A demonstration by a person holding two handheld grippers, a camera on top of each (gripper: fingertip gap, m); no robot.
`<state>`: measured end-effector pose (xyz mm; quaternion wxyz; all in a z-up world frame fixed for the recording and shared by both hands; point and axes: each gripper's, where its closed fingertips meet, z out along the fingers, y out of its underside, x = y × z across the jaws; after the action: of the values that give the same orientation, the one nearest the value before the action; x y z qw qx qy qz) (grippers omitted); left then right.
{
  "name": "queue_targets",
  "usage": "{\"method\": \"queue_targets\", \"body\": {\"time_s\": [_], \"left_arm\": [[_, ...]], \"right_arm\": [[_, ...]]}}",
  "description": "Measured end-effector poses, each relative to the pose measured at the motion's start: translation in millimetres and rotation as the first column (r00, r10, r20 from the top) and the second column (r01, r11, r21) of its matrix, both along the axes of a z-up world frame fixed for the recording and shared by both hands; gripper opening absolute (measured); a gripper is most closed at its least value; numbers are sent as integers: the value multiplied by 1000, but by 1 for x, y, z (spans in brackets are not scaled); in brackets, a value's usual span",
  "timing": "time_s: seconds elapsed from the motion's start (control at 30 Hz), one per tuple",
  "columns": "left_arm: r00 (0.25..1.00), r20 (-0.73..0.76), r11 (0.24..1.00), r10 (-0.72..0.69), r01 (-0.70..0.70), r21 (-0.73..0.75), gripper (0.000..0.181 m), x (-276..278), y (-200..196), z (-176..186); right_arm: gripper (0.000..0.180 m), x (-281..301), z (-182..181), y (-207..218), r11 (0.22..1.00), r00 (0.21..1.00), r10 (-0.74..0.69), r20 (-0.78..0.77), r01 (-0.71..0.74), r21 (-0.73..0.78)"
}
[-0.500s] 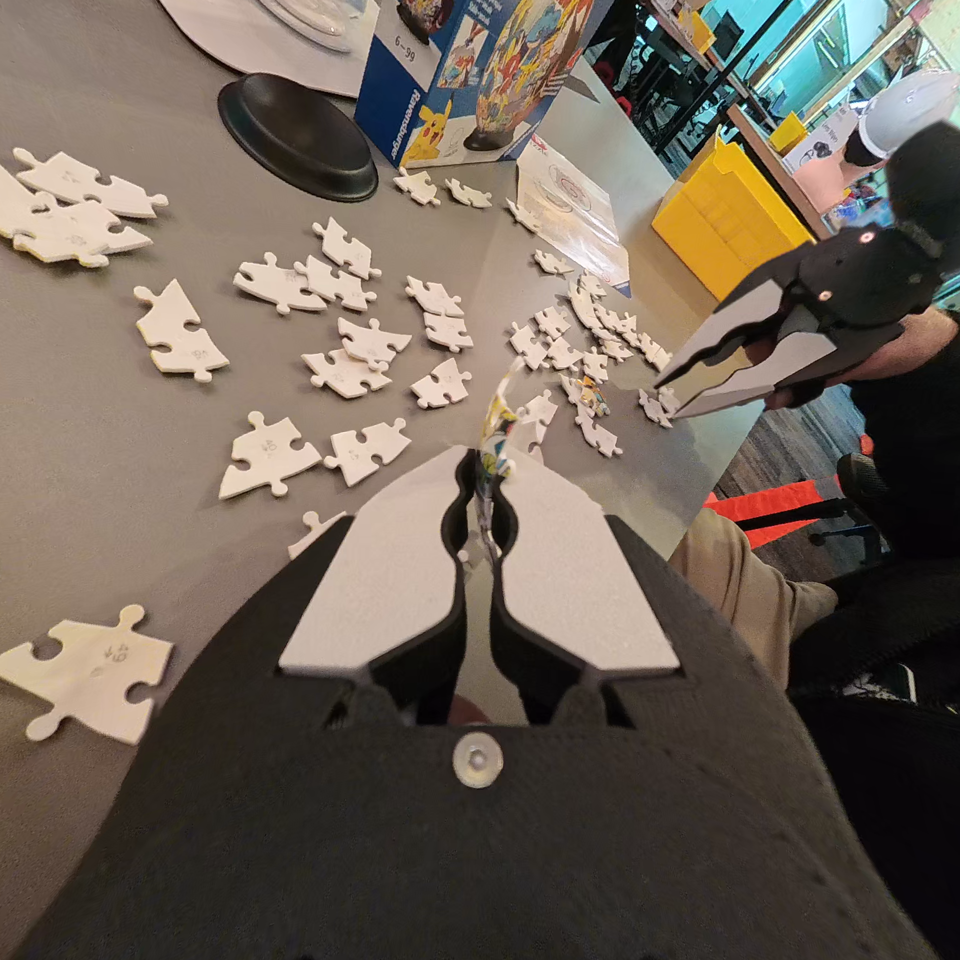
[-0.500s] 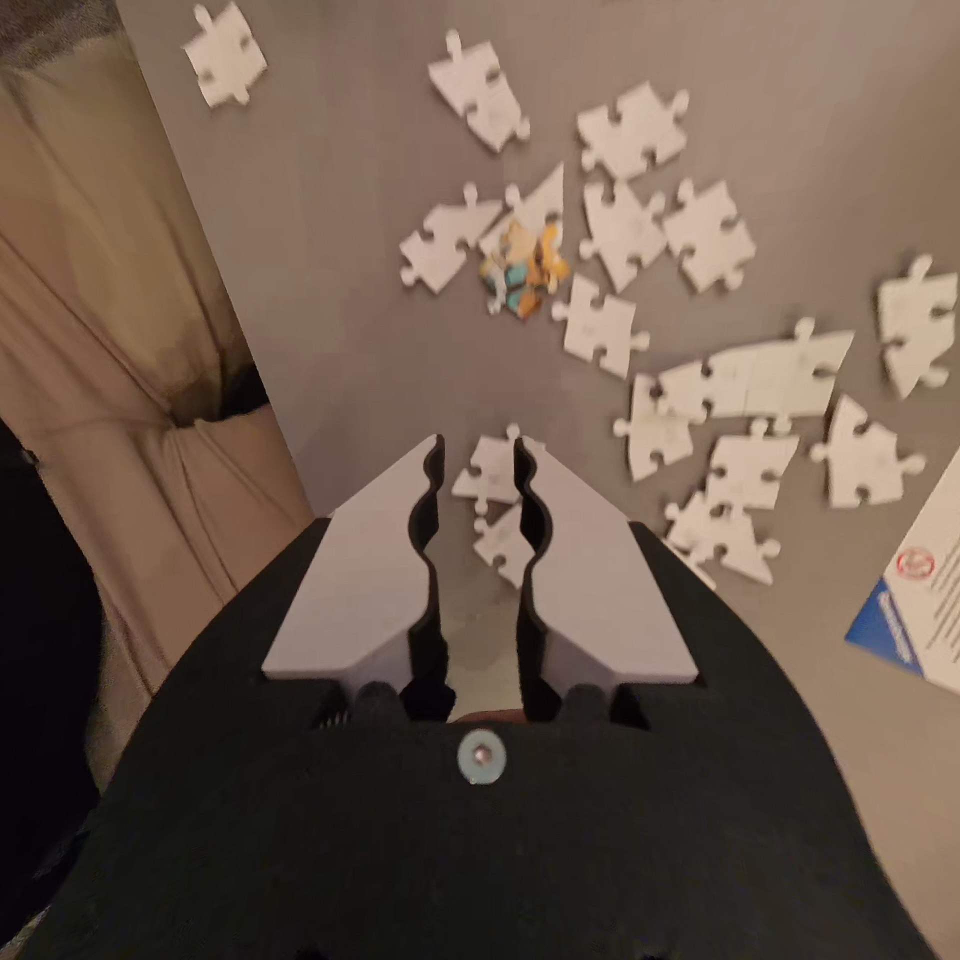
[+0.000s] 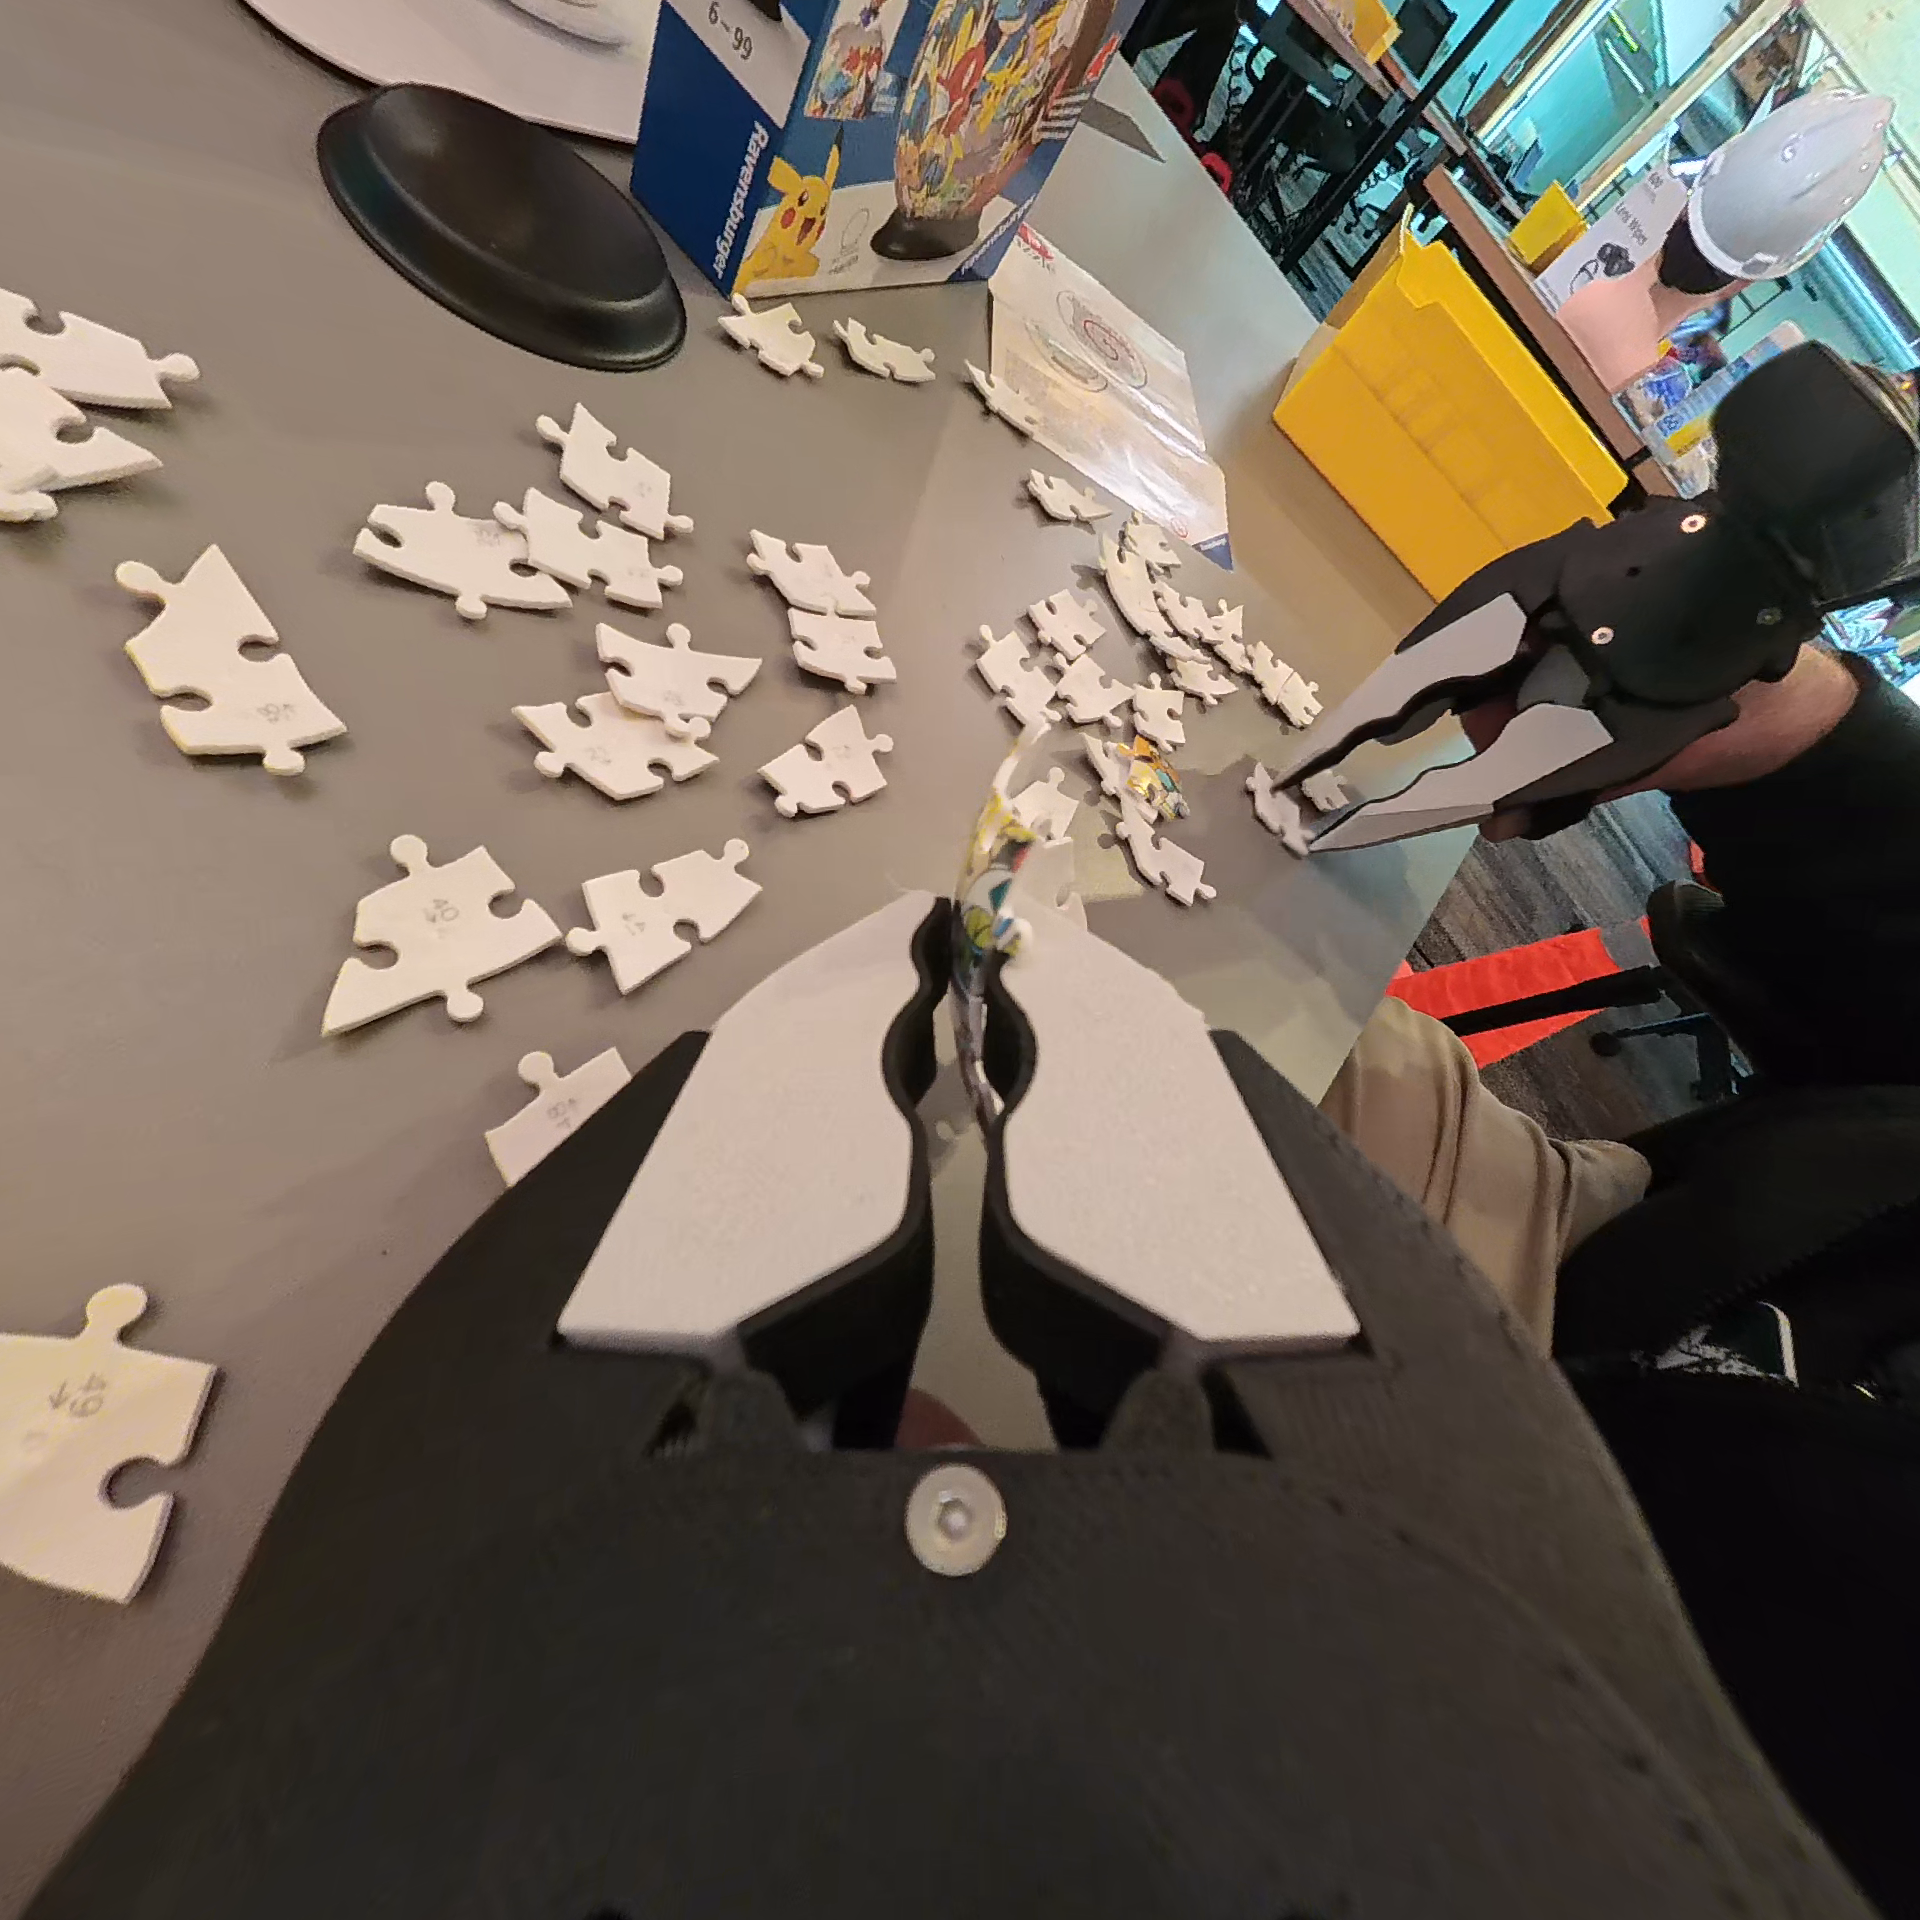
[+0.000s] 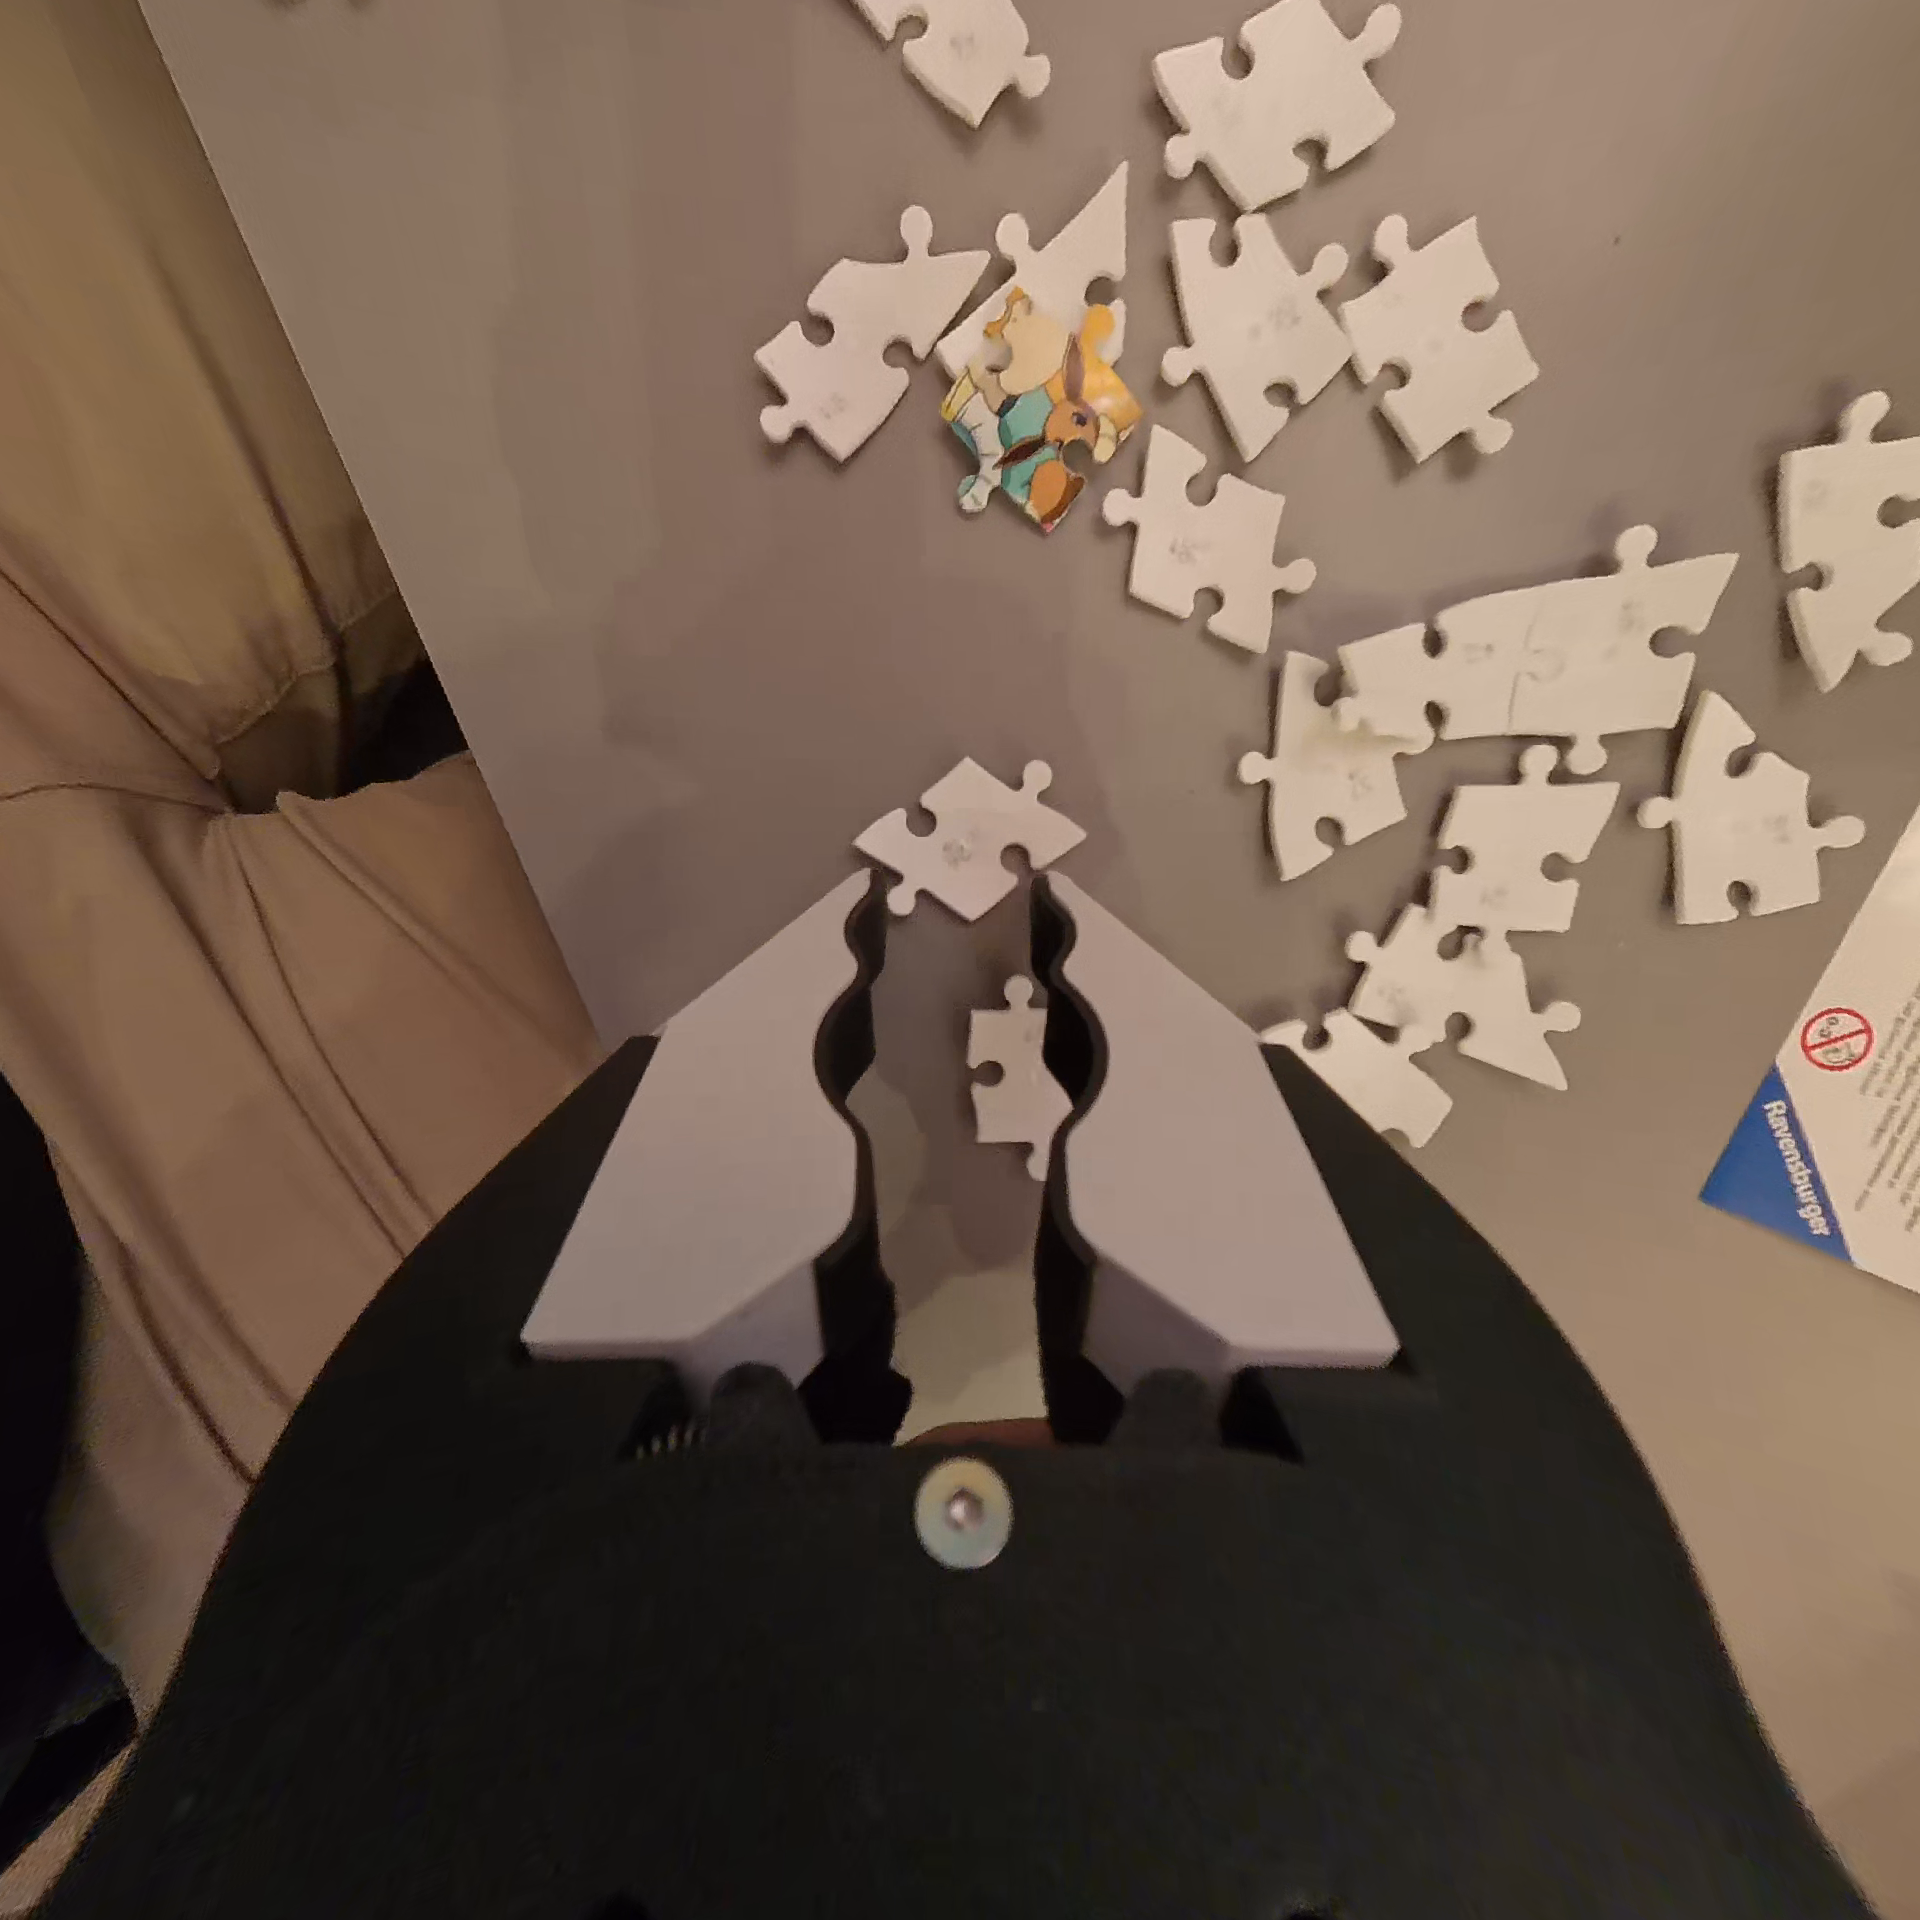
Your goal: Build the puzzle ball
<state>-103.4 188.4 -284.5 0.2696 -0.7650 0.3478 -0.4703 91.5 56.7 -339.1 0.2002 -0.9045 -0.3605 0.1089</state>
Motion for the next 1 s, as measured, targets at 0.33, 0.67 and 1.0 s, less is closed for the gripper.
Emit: {"method": "queue_targets", "body": {"time_s": [0.33, 0.67, 1.0], "left_arm": [[1000, 3, 1000, 7, -7, -1, 3, -3, 2, 0], [1000, 9, 1000, 7, -7, -6, 3, -4, 4, -2], [1000, 11, 1000, 4, -3, -17, 3, -5, 4, -5]], "right_arm": [[33, -26, 20, 42, 990, 999, 13, -52, -5, 140], [25, -49, 0, 71, 977, 989, 139, 50, -146, 156], [0, -40, 13, 80, 981, 994, 85, -64, -72, 181]]}}
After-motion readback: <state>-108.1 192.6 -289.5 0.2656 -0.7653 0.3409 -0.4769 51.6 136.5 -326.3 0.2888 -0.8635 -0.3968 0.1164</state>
